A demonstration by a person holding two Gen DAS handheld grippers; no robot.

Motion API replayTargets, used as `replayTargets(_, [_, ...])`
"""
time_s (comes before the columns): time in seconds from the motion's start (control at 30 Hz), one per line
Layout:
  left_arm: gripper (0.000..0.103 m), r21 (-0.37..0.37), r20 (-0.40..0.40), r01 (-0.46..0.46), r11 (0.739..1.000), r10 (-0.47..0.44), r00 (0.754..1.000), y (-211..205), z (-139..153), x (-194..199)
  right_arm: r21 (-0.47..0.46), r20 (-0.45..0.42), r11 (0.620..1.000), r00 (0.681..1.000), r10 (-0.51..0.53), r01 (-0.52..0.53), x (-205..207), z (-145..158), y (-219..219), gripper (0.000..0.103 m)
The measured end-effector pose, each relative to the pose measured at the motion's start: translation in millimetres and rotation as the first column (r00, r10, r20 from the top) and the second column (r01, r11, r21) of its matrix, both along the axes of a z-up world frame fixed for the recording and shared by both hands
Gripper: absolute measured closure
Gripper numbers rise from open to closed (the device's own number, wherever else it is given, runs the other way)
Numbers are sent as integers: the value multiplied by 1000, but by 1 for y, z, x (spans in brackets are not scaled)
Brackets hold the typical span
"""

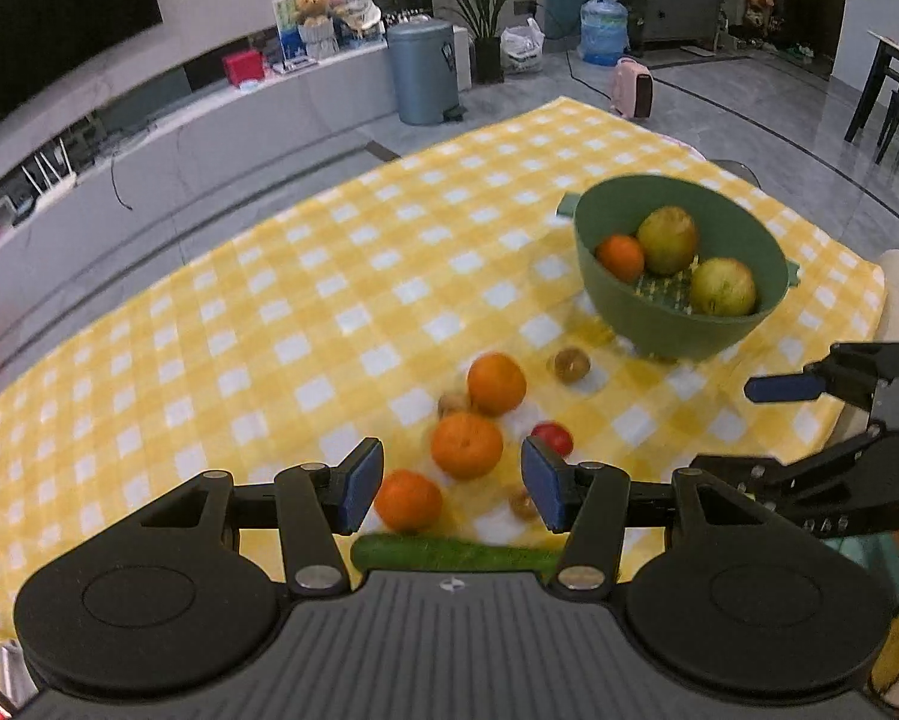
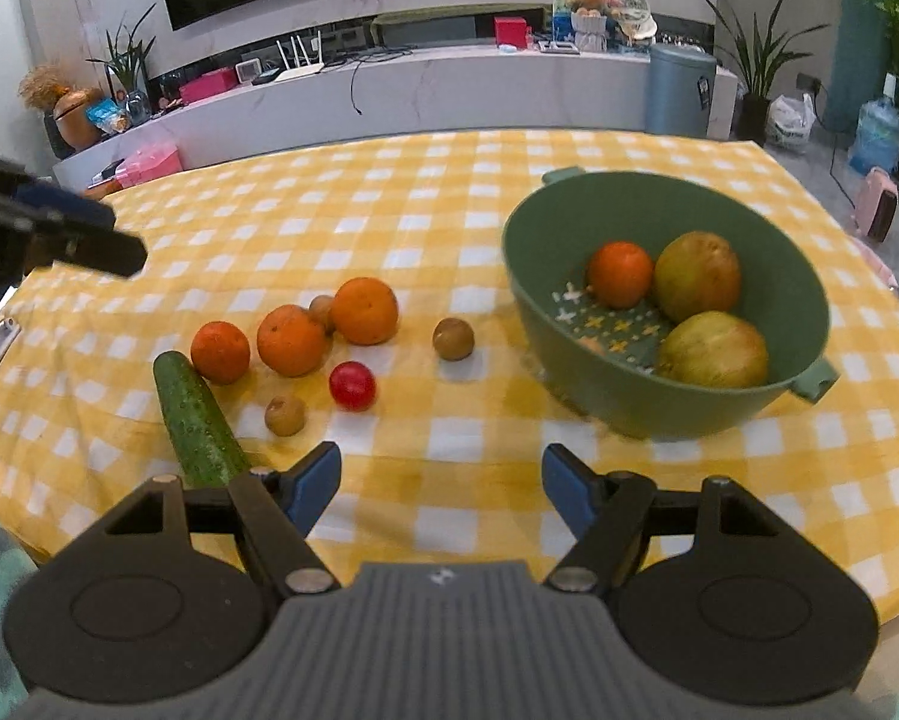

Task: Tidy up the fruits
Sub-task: 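Grasp an orange with the left tool while the right tool grasps another orange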

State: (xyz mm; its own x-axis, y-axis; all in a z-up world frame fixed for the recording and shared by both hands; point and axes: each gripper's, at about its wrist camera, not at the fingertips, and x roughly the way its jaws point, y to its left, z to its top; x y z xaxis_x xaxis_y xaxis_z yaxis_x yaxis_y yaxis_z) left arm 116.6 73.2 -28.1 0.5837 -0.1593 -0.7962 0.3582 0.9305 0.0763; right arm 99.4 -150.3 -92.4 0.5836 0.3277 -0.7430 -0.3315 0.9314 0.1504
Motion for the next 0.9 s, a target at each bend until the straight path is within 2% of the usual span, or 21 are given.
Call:
replayTargets(0.2, [40,-10,-35,14,1000,-14,999,19,-21,-3,-15,-23,1000,1000,10,-10,1,-7,12,32])
replayTargets(0.43, [40,-51,-97,-17,999,12,995,30,-46,7,-6,-22,999,999,49,-49,5,-10,26,33])
replayTargets(0.57, [35,-27,-109,-25,999,21,994,29,-57,16,9,-5,998,998,66,-66,13,-8,35,33])
replayTargets(0.7, [35,-9,-124,-38,999,37,992,28,-67,26,17,2,996,996,85,-85,23,-10,45,34])
replayTargets(0.83, [35,-2,-130,-37,999,36,991,24,-75,32,9,14,994,994,107,-107,31,-10,53,41])
replayTargets(0.9, [35,-2,-134,-31,1000,30,990,22,-79,34,4,21,994,994,105,-105,34,-11,55,41])
